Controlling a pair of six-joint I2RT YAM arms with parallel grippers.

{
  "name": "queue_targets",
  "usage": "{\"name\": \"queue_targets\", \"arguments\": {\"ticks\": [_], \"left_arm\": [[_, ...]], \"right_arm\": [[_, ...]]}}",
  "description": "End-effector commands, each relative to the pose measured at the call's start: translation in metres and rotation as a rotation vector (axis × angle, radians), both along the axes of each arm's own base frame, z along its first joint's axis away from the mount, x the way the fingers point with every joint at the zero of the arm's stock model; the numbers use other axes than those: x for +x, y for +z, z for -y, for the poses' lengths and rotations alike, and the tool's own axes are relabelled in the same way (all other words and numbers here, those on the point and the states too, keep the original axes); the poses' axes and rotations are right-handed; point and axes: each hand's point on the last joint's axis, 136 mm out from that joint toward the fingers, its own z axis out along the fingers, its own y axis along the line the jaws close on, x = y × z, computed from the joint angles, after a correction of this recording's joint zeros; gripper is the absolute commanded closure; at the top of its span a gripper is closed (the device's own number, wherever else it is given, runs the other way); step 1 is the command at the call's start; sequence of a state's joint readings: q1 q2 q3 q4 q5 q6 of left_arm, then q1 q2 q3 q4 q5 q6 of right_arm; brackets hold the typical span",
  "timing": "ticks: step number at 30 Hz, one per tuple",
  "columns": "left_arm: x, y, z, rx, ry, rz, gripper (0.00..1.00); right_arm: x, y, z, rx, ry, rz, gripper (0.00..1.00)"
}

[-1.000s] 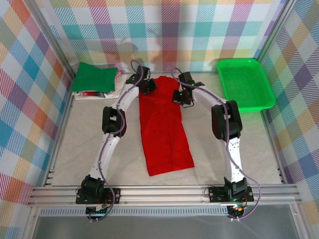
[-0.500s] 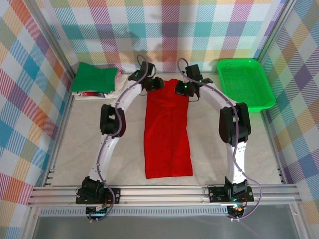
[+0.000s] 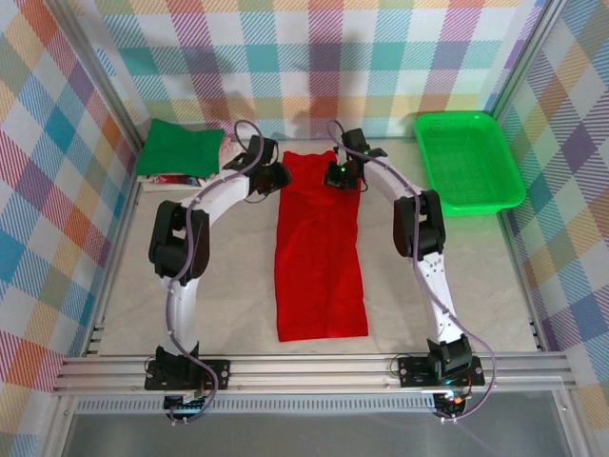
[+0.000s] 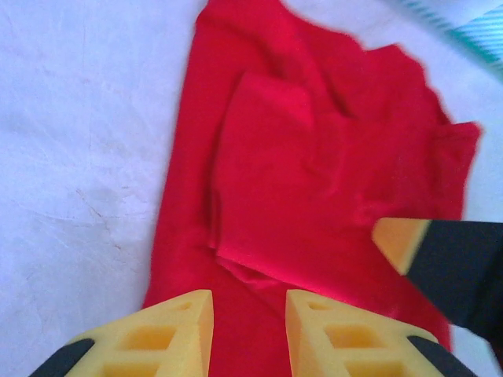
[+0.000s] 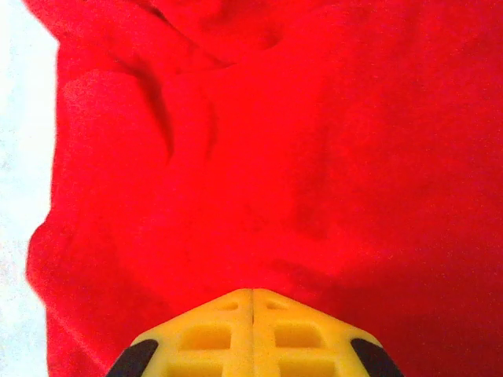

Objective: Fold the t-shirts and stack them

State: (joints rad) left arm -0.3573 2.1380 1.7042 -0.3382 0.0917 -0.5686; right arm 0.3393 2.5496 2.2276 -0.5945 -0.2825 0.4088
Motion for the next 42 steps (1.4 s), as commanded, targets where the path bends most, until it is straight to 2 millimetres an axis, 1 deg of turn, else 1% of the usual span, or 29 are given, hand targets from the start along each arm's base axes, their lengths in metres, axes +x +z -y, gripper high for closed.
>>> {"name": "queue_targets", "arguments": {"ticks": [1, 2, 3, 5, 7, 8, 10, 11, 13, 15, 17, 18, 21, 26, 32, 34, 36, 37, 38, 40, 42], "left_arm": [[0.011, -0.005, 0.002, 0.005, -0.011, -0.001, 0.71], [0.014, -0.007, 0.004, 0.006, -0.015, -0.009, 0.72], [0.016, -0.007, 0.006, 0.003, -0.017, -0.012, 0.73], [0.017, -0.007, 0.006, -0.003, -0.007, -0.011, 0.74], [0.017, -0.002, 0.004, -0.016, 0.017, 0.013, 0.74], [0.016, 0.003, 0.000, -0.020, 0.037, 0.031, 0.74], [0.014, 0.019, -0.006, -0.057, 0.081, 0.106, 0.73], [0.012, 0.029, -0.008, -0.081, 0.096, 0.151, 0.71], [0.007, 0.042, -0.010, -0.120, 0.109, 0.207, 0.68], [0.001, 0.046, -0.011, -0.128, 0.106, 0.217, 0.67], [-0.003, 0.043, -0.013, -0.108, 0.093, 0.201, 0.66], [-0.005, 0.040, -0.014, -0.099, 0.090, 0.189, 0.66], [-0.009, 0.030, -0.018, -0.098, 0.085, 0.158, 0.66], [-0.011, 0.025, -0.023, -0.106, 0.091, 0.147, 0.66], [-0.010, 0.019, -0.026, -0.110, 0.098, 0.135, 0.66], [-0.010, 0.016, -0.027, -0.114, 0.100, 0.130, 0.66], [-0.010, 0.014, -0.027, -0.121, 0.105, 0.123, 0.66], [-0.009, 0.013, -0.027, -0.125, 0.102, 0.121, 0.66], [-0.009, 0.012, -0.027, -0.125, 0.102, 0.117, 0.66], [-0.008, 0.012, -0.028, -0.115, 0.103, 0.114, 0.66], [-0.007, 0.013, -0.028, -0.112, 0.100, 0.116, 0.66]], "right_arm": [[0.000, 0.006, 0.003, 0.048, -0.031, -0.050, 0.96], [-0.001, 0.009, 0.003, 0.053, -0.024, -0.035, 0.90], [-0.001, 0.015, 0.001, 0.062, -0.008, -0.003, 0.88], [-0.006, 0.037, -0.014, 0.080, 0.096, 0.105, 0.83], [-0.013, 0.049, -0.025, 0.048, 0.197, 0.186, 0.76], [-0.015, 0.051, -0.027, 0.022, 0.229, 0.213, 0.75], [-0.017, 0.055, -0.030, -0.018, 0.264, 0.261, 0.73], [-0.017, 0.056, -0.032, -0.038, 0.283, 0.293, 0.71], [-0.015, 0.058, -0.039, -0.072, 0.321, 0.348, 0.67], [-0.016, 0.057, -0.049, -0.080, 0.375, 0.395, 0.60], [-0.017, 0.052, -0.059, -0.101, 0.441, 0.434, 0.52], [-0.015, 0.048, -0.061, -0.130, 0.451, 0.446, 0.50], [-0.015, 0.036, -0.070, -0.196, 0.530, 0.456, 0.44], [-0.014, 0.017, -0.076, -0.299, 0.587, 0.443, 0.40], [-0.008, 0.007, -0.078, -0.317, 0.593, 0.446, 0.40], [-0.007, 0.004, -0.078, -0.325, 0.595, 0.436, 0.42], [-0.006, 0.000, -0.077, -0.330, 0.600, 0.423, 0.50], [-0.006, 0.000, -0.078, -0.329, 0.602, 0.421, 0.56], [-0.006, 0.001, -0.078, -0.327, 0.597, 0.421, 0.64], [-0.003, 0.005, -0.078, -0.316, 0.578, 0.425, 0.76], [-0.003, 0.013, -0.080, -0.291, 0.561, 0.426, 0.78]]}}
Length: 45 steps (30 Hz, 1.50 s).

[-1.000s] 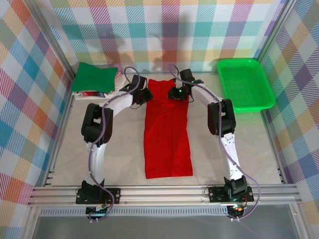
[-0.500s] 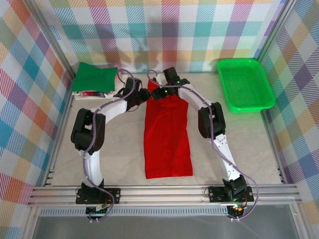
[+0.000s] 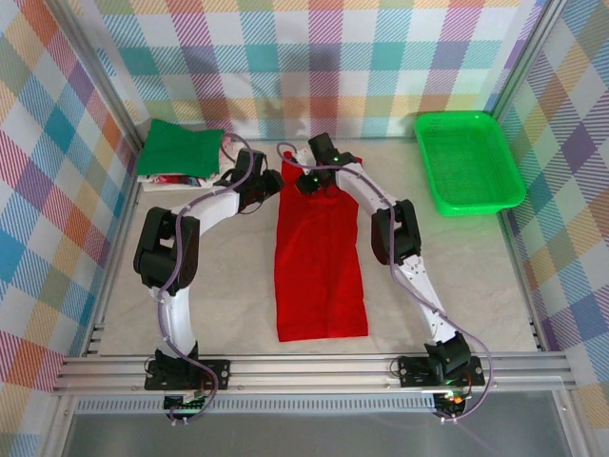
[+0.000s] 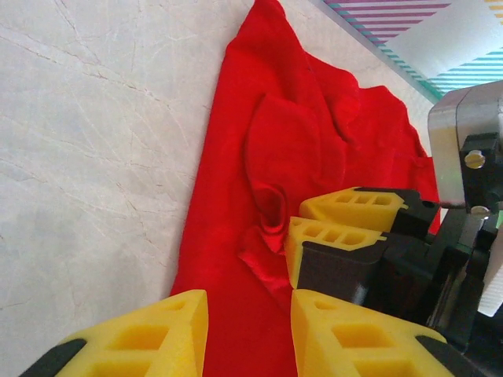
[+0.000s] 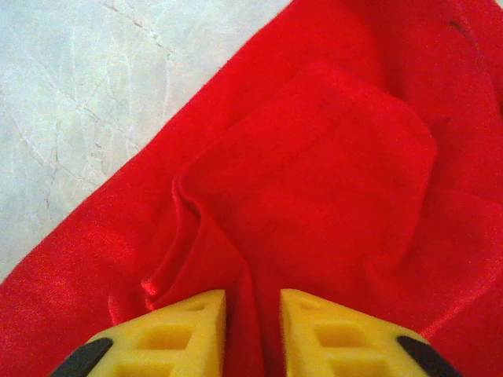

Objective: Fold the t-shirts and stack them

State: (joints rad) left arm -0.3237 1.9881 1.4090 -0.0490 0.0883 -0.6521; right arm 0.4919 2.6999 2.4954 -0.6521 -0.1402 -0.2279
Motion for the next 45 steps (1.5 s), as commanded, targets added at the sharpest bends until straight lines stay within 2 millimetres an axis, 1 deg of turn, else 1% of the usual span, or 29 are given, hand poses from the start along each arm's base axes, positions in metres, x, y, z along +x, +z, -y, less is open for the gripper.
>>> {"name": "queue_targets", "arguments": {"ticks": [1, 5, 7, 8, 11, 14, 17, 19, 22, 28, 35, 39, 40, 42, 43, 45], "left_arm": [[0.006, 0.005, -0.002, -0.012, 0.000, 0.004, 0.66], [0.014, -0.001, 0.010, -0.028, -0.046, -0.026, 0.66], [0.019, -0.005, 0.019, -0.035, -0.072, -0.036, 0.66], [0.022, -0.009, 0.023, -0.030, -0.082, -0.047, 0.66], [0.028, -0.021, 0.035, -0.028, -0.116, -0.083, 0.66], [0.033, -0.033, 0.041, -0.029, -0.120, -0.113, 0.67], [0.038, -0.039, 0.045, -0.038, -0.116, -0.110, 0.67], [0.042, -0.043, 0.049, -0.042, -0.122, -0.114, 0.68], [0.048, -0.051, 0.054, -0.051, -0.134, -0.123, 0.68], [0.059, -0.054, 0.069, -0.080, -0.171, -0.112, 0.68], [0.059, -0.050, 0.090, -0.108, -0.208, -0.100, 0.70], [0.058, -0.052, 0.094, -0.123, -0.209, -0.107, 0.76], [0.058, -0.053, 0.095, -0.125, -0.210, -0.109, 0.76], [0.057, -0.054, 0.095, -0.121, -0.209, -0.115, 0.77], [0.056, -0.055, 0.094, -0.118, -0.204, -0.118, 0.80], [0.055, -0.056, 0.093, -0.116, -0.199, -0.127, 0.82]], "right_arm": [[0.002, 0.021, -0.002, 0.048, -0.013, -0.005, 0.81], [0.003, 0.040, 0.000, 0.143, -0.044, -0.046, 0.91], [0.004, 0.044, 0.003, 0.185, -0.071, -0.075, 0.93], [0.004, 0.046, 0.005, 0.204, -0.082, -0.089, 0.93], [0.004, 0.044, 0.008, 0.241, -0.091, -0.124, 0.94], [0.006, 0.041, 0.015, 0.277, -0.123, -0.165, 0.95], [0.009, 0.043, 0.020, 0.345, -0.150, -0.216, 0.95], [0.010, 0.043, 0.022, 0.362, -0.158, -0.225, 0.97], [0.011, 0.043, 0.022, 0.386, -0.159, -0.243, 0.97], [0.012, 0.039, 0.026, 0.386, -0.172, -0.252, 0.96], [0.014, 0.032, 0.029, 0.371, -0.186, -0.254, 0.95], [0.015, 0.031, 0.031, 0.366, -0.194, -0.252, 0.95], [0.015, 0.031, 0.031, 0.365, -0.196, -0.251, 0.95], [0.015, 0.031, 0.032, 0.364, -0.198, -0.251, 0.95], [0.015, 0.031, 0.032, 0.364, -0.200, -0.252, 0.95], [0.016, 0.032, 0.033, 0.367, -0.201, -0.249, 0.95]]}}
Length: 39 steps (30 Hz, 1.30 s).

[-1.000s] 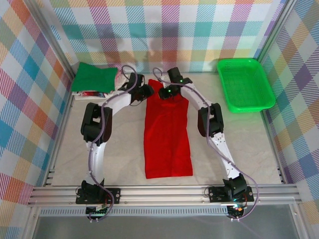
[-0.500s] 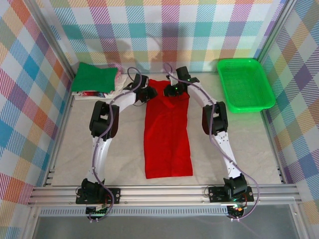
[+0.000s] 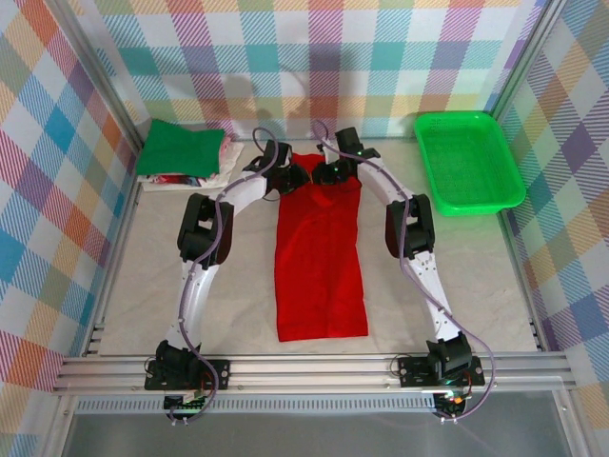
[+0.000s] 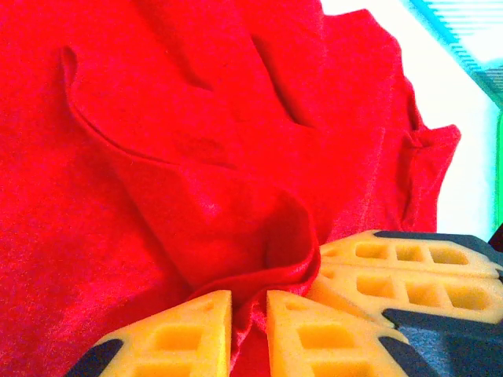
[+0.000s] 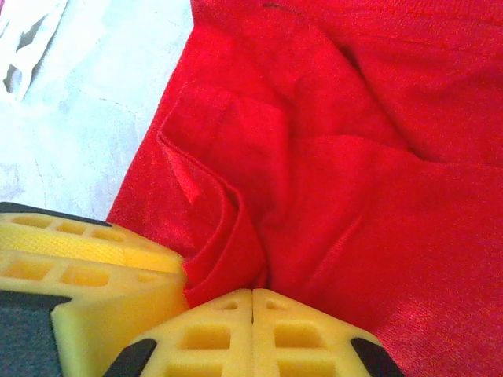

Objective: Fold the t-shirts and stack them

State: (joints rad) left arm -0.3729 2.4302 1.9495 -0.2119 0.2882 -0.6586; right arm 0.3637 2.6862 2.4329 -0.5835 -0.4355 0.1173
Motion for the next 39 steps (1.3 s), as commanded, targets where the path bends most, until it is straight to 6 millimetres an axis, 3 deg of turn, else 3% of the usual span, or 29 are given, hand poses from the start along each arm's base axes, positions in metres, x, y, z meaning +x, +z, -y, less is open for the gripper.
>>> {"name": "queue_targets", "arguments": {"ticks": [1, 10, 16, 19, 22, 25, 31, 35, 39], "left_arm": [[-0.003, -0.004, 0.004, 0.002, 0.000, -0.025, 0.82], [-0.008, -0.007, -0.013, 0.029, 0.075, -0.027, 1.00], [-0.007, -0.003, -0.014, 0.030, 0.076, -0.021, 1.00], [-0.006, 0.009, -0.015, 0.031, 0.080, 0.004, 1.00], [-0.005, 0.019, -0.016, 0.033, 0.080, 0.020, 1.00], [-0.003, 0.029, -0.015, 0.024, 0.082, 0.031, 1.00], [-0.007, 0.047, -0.018, 0.026, 0.085, 0.028, 1.00], [-0.017, 0.044, -0.027, 0.068, 0.090, -0.006, 1.00], [-0.018, 0.032, -0.026, 0.087, 0.070, -0.043, 1.00]], "right_arm": [[0.003, 0.024, 0.000, 0.023, -0.004, 0.032, 0.95], [0.006, 0.025, 0.004, 0.033, -0.017, 0.029, 0.95], [0.005, 0.031, 0.004, 0.039, -0.016, 0.030, 0.92], [0.005, 0.038, 0.005, 0.047, -0.018, 0.035, 0.69], [0.004, 0.052, 0.008, 0.067, -0.032, 0.033, 0.59], [0.001, 0.073, 0.015, 0.100, -0.067, 0.026, 0.43], [-0.013, 0.099, 0.048, 0.095, -0.190, 0.042, 0.37], [-0.020, 0.102, 0.066, 0.113, -0.244, 0.026, 0.39], [-0.024, 0.102, 0.069, 0.123, -0.243, 0.021, 0.43]]}}
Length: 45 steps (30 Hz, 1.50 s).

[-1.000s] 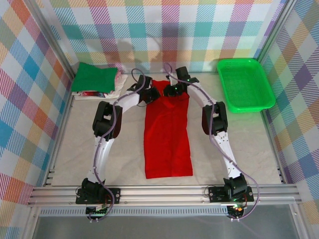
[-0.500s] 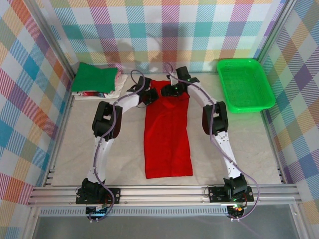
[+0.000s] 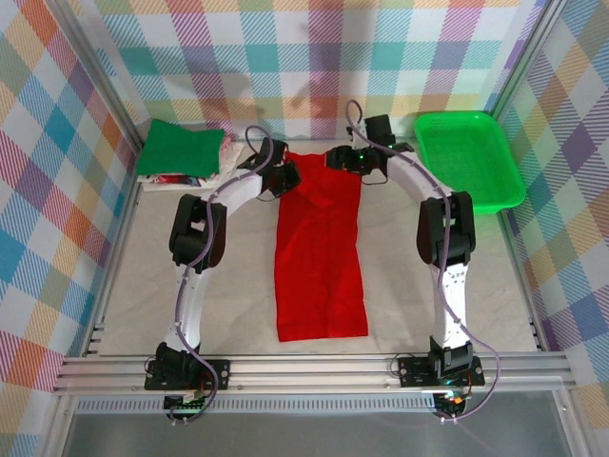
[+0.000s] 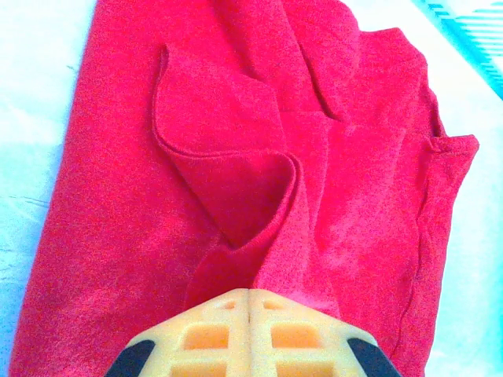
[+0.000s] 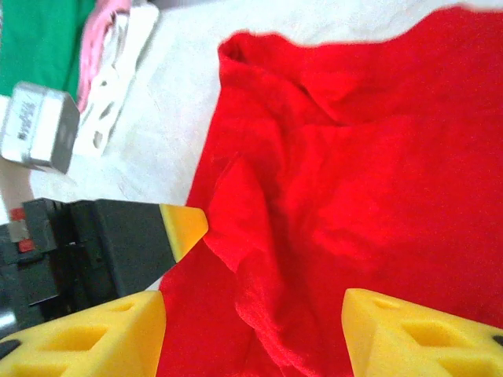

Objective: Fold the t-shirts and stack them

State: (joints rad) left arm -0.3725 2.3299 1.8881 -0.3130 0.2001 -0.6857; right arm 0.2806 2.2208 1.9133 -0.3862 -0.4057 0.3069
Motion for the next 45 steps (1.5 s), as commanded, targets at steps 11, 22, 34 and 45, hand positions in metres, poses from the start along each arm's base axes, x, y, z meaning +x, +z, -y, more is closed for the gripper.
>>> {"name": "queue_targets", "arguments": {"ticks": [11, 22, 34, 45], "left_arm": [[-0.007, 0.023, -0.011, 0.047, 0.012, -0.009, 1.00], [-0.030, 0.036, -0.031, 0.038, 0.022, -0.076, 1.00], [-0.057, -0.002, -0.044, 0.044, 0.028, -0.181, 1.00], [-0.080, 0.007, -0.080, 0.181, 0.077, -0.162, 0.59]], "right_arm": [[-0.008, 0.003, 0.007, 0.038, -0.022, -0.021, 0.42], [-0.015, 0.014, 0.027, -0.027, -0.085, -0.013, 0.37], [-0.018, 0.008, 0.031, -0.054, -0.091, -0.034, 0.36], [-0.013, 0.002, 0.031, -0.082, -0.086, -0.043, 0.35]]}}
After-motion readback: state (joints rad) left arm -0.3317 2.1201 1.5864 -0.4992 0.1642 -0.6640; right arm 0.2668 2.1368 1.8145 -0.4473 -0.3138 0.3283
